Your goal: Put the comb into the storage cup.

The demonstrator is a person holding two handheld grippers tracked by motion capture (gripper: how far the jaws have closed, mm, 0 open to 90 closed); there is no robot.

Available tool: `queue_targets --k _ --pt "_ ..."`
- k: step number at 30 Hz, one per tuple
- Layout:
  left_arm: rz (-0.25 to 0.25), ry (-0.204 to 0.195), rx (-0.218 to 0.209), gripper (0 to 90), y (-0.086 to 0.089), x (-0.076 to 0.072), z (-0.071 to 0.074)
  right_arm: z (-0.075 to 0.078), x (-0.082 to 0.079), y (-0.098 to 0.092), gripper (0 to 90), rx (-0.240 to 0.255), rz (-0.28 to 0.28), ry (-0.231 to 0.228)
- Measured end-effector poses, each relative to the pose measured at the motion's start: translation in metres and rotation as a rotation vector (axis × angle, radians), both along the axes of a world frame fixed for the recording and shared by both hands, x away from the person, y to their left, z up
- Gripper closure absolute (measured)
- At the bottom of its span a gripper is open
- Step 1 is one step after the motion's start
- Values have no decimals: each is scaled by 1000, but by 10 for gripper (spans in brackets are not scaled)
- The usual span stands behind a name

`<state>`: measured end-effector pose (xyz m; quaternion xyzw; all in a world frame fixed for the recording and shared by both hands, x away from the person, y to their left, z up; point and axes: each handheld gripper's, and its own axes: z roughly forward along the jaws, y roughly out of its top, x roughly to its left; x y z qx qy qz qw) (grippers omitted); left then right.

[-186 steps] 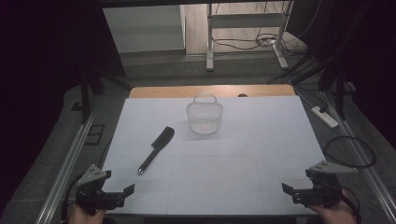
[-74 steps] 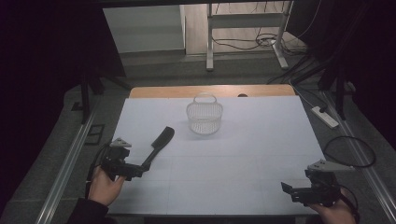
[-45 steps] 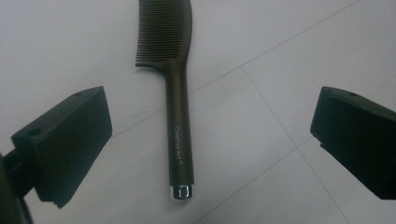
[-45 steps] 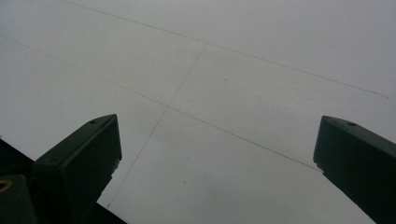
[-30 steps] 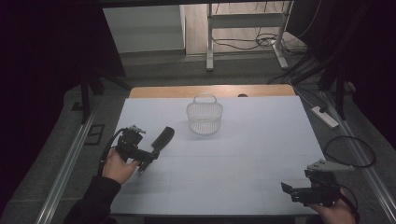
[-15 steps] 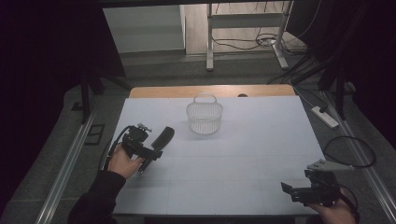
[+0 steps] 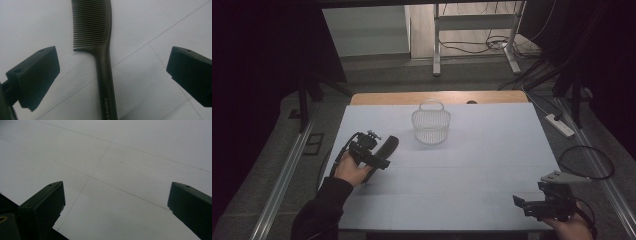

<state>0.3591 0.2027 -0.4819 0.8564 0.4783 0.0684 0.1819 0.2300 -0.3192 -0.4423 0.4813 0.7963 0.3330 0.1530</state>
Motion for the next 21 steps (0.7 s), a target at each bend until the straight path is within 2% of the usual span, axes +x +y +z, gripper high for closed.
queue_targets --k 9,17,19,21 --pt "13 14 30 0 3 -3 -11 0 0 1 16 -4 5 -1" --pt "16 47 75 0 4 -6 -24 0 0 1 16 -7 8 -4" --pt "25 50 70 0 4 -7 -26 0 -1 1 16 -7 9 -5" --pt "23 70 82 0 6 -7 -29 0 -1 1 17 -8 10 -5"
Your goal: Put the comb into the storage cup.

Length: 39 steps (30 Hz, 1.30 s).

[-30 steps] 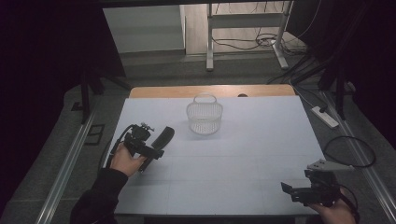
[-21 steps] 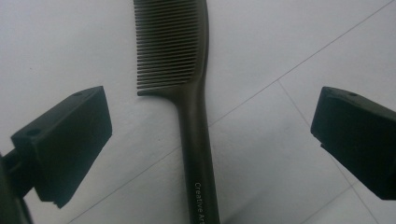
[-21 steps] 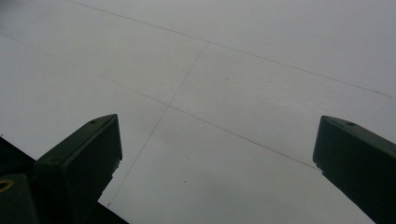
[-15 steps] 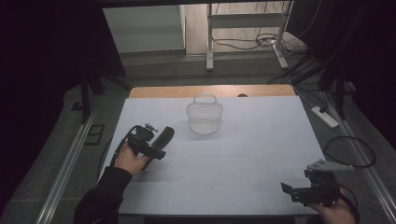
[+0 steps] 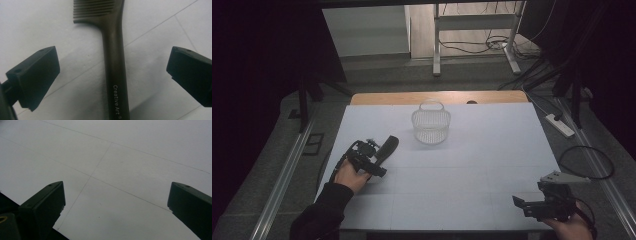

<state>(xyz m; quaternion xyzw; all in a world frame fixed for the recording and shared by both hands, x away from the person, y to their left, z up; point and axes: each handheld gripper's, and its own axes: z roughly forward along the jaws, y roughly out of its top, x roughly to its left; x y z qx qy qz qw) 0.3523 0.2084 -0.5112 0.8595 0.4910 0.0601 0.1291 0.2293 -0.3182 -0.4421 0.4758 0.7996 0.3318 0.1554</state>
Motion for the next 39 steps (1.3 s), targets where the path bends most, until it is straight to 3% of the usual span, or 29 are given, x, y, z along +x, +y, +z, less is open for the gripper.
queue_targets --k 7,17,22,26,34,38,39 --pt "13 59 22 0 -1 1 -12 0 0 0 17 -3 0 -2" --pt "38 82 16 4 -1 2 -12 0 0 1 18 -9 3 -2" --pt "42 90 15 58 -1 1 -10 0 0 1 19 -11 4 0" --pt "53 91 15 179 0 -1 -5 0 0 1 20 -13 4 0" --pt "85 76 2 539 9 -2 1 -1 0 2 24 -16 5 1" --pt "77 69 2 639 9 -3 2 -1 0 2 26 -16 5 1" --pt "62 69 7 713 9 -4 2 -1 0 2 27 -17 6 2"
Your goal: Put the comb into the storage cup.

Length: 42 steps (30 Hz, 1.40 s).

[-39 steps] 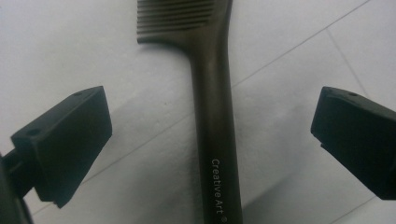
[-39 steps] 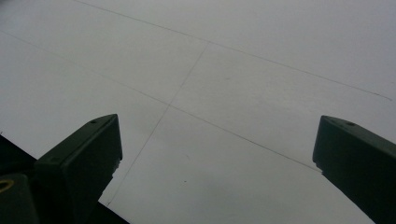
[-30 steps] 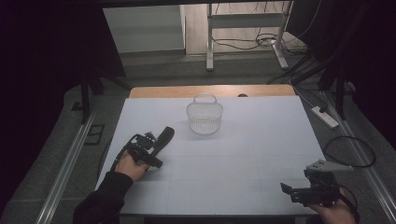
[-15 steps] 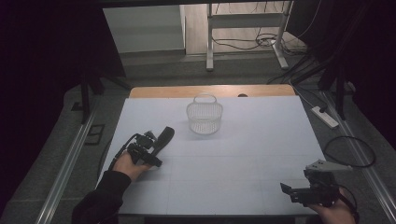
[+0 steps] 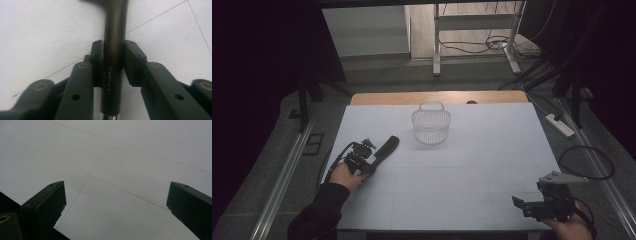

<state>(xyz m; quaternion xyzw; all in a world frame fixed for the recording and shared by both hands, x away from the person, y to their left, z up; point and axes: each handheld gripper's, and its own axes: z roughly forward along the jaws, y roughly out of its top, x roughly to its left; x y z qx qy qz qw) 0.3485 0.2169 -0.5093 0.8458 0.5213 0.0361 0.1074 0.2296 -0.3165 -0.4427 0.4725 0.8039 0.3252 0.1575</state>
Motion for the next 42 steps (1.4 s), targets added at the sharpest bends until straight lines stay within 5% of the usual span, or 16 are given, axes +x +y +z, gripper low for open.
queue_targets --k 29,42 --pt "32 -38 -142 726 14 -6 0 0 0 0 32 4 2 -2" --pt "19 -137 -221 725 20 -18 17 0 -1 0 32 4 3 -5"
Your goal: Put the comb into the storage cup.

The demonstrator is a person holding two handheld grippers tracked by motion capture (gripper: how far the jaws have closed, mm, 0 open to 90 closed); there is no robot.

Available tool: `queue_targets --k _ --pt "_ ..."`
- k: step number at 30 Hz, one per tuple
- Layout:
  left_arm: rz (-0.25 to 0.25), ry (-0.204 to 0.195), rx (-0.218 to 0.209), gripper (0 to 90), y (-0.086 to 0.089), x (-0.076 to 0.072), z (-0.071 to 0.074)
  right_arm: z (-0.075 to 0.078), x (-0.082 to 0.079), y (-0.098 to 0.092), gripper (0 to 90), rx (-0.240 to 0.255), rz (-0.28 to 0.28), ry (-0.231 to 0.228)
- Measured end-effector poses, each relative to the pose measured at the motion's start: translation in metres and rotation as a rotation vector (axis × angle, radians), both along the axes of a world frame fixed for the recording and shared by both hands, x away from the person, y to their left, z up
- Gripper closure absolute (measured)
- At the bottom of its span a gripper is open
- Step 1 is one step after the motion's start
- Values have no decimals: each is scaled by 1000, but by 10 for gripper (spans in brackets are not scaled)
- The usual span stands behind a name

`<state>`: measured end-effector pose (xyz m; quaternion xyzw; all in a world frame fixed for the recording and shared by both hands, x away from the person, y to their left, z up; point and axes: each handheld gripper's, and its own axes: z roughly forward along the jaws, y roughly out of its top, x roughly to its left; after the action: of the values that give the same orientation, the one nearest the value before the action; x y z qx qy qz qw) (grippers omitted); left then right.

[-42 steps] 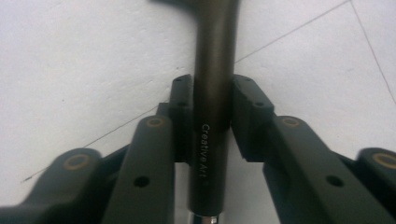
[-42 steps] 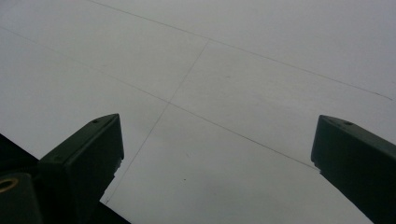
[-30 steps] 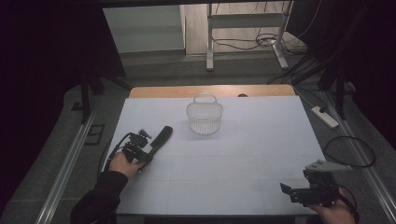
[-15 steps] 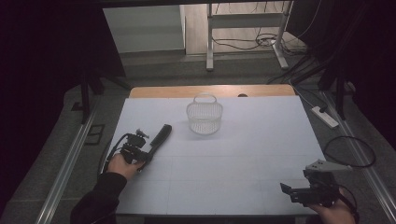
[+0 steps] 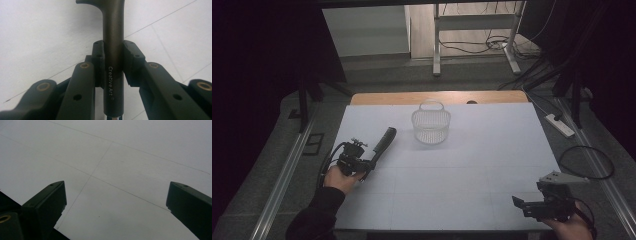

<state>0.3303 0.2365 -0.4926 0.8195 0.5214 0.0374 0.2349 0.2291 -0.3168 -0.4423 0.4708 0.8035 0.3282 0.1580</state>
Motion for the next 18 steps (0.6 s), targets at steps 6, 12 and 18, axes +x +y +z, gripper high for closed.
queue_targets --k 6,12,18 --pt "2 -34 -18 725 1 -4 5 0 0 0 32 0 0 -1" --pt "10 -99 -50 725 6 -13 15 0 0 0 32 -1 0 -3" --pt "18 -155 -75 724 9 -22 23 0 -1 1 32 -4 1 -4"
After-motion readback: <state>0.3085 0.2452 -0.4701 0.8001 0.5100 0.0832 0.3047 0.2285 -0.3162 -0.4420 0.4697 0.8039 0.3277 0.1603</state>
